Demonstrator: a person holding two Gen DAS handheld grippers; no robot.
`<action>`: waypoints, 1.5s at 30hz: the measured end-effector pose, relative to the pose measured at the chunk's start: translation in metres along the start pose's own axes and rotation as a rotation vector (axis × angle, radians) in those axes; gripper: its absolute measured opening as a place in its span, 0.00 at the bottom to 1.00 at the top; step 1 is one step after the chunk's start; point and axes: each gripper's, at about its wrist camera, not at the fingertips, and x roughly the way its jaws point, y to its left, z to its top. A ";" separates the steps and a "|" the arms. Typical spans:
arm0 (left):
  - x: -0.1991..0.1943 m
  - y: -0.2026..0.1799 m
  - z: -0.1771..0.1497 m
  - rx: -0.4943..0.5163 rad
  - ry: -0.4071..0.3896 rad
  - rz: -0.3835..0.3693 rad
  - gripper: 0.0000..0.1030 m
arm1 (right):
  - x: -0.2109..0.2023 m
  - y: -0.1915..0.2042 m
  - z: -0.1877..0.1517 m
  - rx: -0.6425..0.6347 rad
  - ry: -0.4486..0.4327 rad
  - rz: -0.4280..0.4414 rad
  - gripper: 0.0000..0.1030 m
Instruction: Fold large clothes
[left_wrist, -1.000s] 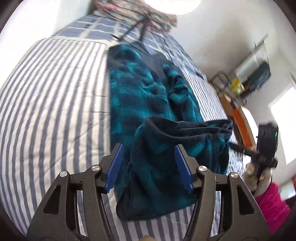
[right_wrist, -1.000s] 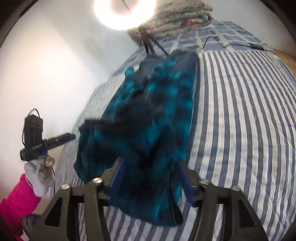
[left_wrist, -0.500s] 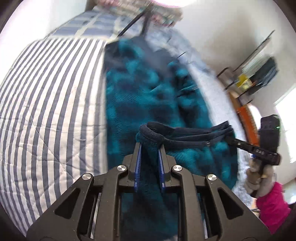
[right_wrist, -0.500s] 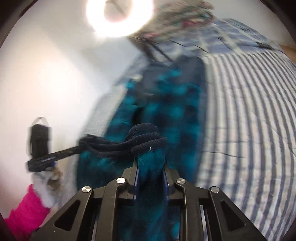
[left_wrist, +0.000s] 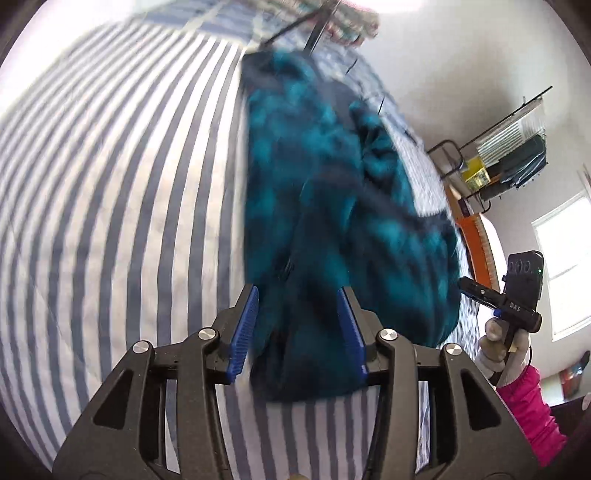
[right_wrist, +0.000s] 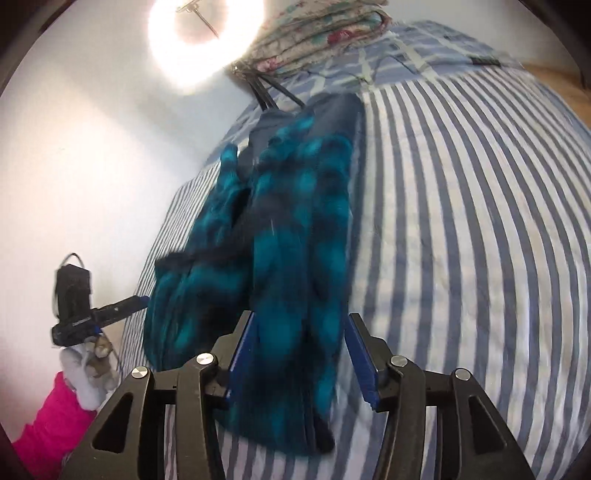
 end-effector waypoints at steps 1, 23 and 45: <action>0.005 0.001 -0.007 0.000 0.021 -0.002 0.40 | 0.002 -0.001 -0.009 0.003 0.020 0.003 0.50; -0.025 -0.071 -0.014 0.235 -0.195 0.161 0.10 | -0.023 0.090 -0.012 -0.347 -0.175 -0.243 0.27; 0.048 -0.061 0.035 0.273 -0.080 0.196 0.16 | 0.066 0.080 0.043 -0.347 0.048 -0.252 0.25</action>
